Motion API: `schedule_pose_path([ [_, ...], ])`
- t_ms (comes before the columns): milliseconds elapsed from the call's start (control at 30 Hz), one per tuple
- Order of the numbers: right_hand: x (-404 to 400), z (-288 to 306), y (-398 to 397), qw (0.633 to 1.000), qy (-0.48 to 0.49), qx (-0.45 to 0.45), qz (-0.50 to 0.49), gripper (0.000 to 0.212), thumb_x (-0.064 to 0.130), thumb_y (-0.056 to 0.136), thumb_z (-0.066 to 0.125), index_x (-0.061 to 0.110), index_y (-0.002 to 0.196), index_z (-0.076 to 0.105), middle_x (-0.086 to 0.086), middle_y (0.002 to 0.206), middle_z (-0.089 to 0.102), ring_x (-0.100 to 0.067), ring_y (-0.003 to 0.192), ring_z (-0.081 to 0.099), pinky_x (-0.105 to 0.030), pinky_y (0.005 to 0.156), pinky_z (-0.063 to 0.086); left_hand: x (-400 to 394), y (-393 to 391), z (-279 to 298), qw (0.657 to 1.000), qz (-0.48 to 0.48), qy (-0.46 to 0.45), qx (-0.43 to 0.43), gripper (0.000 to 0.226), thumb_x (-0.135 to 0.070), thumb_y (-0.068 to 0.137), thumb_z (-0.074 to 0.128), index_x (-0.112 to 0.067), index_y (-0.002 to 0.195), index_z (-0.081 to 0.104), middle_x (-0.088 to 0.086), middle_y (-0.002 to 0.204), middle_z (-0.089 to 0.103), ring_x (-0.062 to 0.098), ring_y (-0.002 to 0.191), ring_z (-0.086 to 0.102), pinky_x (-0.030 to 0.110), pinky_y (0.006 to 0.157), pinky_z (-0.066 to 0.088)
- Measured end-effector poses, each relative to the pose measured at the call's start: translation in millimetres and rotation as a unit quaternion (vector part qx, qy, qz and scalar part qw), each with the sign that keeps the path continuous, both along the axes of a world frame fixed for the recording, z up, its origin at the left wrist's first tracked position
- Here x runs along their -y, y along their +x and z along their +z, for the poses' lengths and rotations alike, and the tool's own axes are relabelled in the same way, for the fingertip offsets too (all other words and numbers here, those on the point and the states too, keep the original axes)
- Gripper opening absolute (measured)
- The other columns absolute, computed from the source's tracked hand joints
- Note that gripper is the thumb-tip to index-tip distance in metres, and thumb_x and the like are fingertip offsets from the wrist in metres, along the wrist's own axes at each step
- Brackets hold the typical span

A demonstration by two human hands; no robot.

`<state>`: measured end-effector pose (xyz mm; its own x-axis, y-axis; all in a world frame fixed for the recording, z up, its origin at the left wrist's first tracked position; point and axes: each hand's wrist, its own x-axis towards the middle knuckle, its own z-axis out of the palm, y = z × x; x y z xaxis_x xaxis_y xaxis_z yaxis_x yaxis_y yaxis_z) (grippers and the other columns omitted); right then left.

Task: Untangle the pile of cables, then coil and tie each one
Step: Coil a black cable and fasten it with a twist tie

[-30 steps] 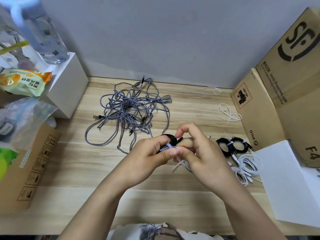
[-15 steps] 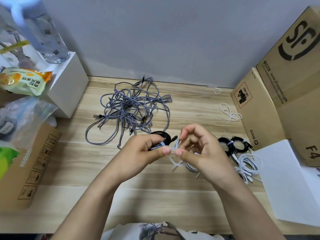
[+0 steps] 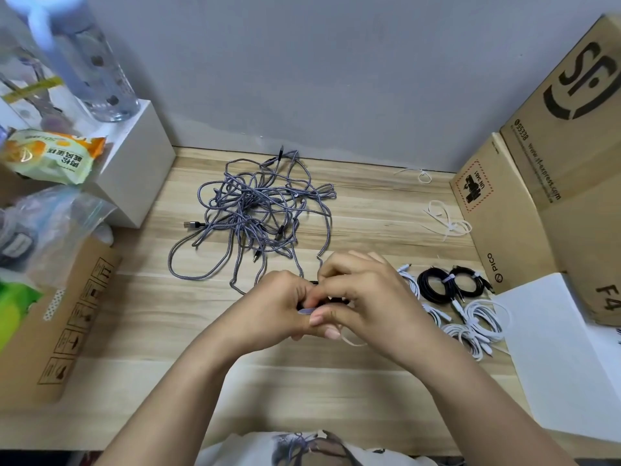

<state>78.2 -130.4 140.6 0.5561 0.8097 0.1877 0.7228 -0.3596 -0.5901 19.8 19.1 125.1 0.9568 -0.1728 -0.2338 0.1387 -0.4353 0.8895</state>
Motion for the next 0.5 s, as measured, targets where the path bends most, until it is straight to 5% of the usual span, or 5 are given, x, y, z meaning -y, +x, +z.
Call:
schedule_pose_path([
  [167, -6, 2, -3, 0.997, 0.022, 0.071, 0.011, 0.015, 0.032, 0.077, 0.057, 0.021, 0.073, 0.066, 0.01, 0.073, 0.059, -0.01, 0.075, 0.047, -0.028, 0.069, 0.031, 2, -2, 2, 1.0, -0.024, -0.017, -0.003, 0.042, -0.011, 0.076, 0.076, -0.046, 0.059, 0.059, -0.018, 0.057, 0.056, -0.003, 0.057, 0.049, 0.013, 0.055, 0.037],
  [233, -14, 7, -11, 0.995, 0.075, 0.057, 0.02, 0.013, 0.027, 0.081, 0.056, 0.018, 0.074, 0.063, 0.008, 0.074, 0.06, -0.012, 0.075, 0.05, -0.025, 0.07, 0.029, 16, -1, 4, 0.994, -0.095, 0.057, 0.019, 0.04, -0.003, 0.09, 0.057, -0.041, 0.104, 0.054, -0.024, 0.101, 0.049, -0.015, 0.09, 0.042, -0.003, 0.078, 0.029],
  [300, -23, 10, -19, 0.991, 0.127, 0.04, 0.025, 0.019, 0.025, 0.086, 0.053, 0.014, 0.074, 0.063, 0.006, 0.075, 0.061, -0.014, 0.074, 0.053, -0.026, 0.07, 0.03, 31, -7, -3, 0.986, -0.089, 0.133, 0.042, 0.036, -0.006, 0.101, 0.029, -0.014, 0.135, 0.022, -0.01, 0.124, 0.025, -0.008, 0.114, 0.018, -0.012, 0.081, 0.002],
  [400, -29, 9, -22, 0.985, 0.174, 0.014, -0.013, 0.019, 0.024, 0.085, 0.054, 0.012, 0.073, 0.064, 0.007, 0.073, 0.061, -0.01, 0.072, 0.053, -0.027, 0.07, 0.032, 44, -7, -1, 0.972, -0.058, 0.191, 0.123, 0.058, -0.036, 0.088, -0.003, -0.013, 0.141, 0.004, -0.01, 0.129, 0.006, -0.016, 0.103, -0.012, -0.01, 0.071, -0.018],
  [500, -28, 1, -18, 0.982, 0.18, -0.019, -0.049, 0.015, 0.025, 0.081, 0.058, 0.013, 0.075, 0.065, 0.009, 0.073, 0.061, -0.003, 0.072, 0.051, -0.023, 0.071, 0.035, 45, 1, -3, 0.936, -0.029, 0.25, 0.246, 0.07, -0.04, 0.077, 0.009, -0.006, 0.136, 0.027, 0.001, 0.131, 0.019, -0.007, 0.114, 0.001, -0.008, 0.082, -0.015],
])
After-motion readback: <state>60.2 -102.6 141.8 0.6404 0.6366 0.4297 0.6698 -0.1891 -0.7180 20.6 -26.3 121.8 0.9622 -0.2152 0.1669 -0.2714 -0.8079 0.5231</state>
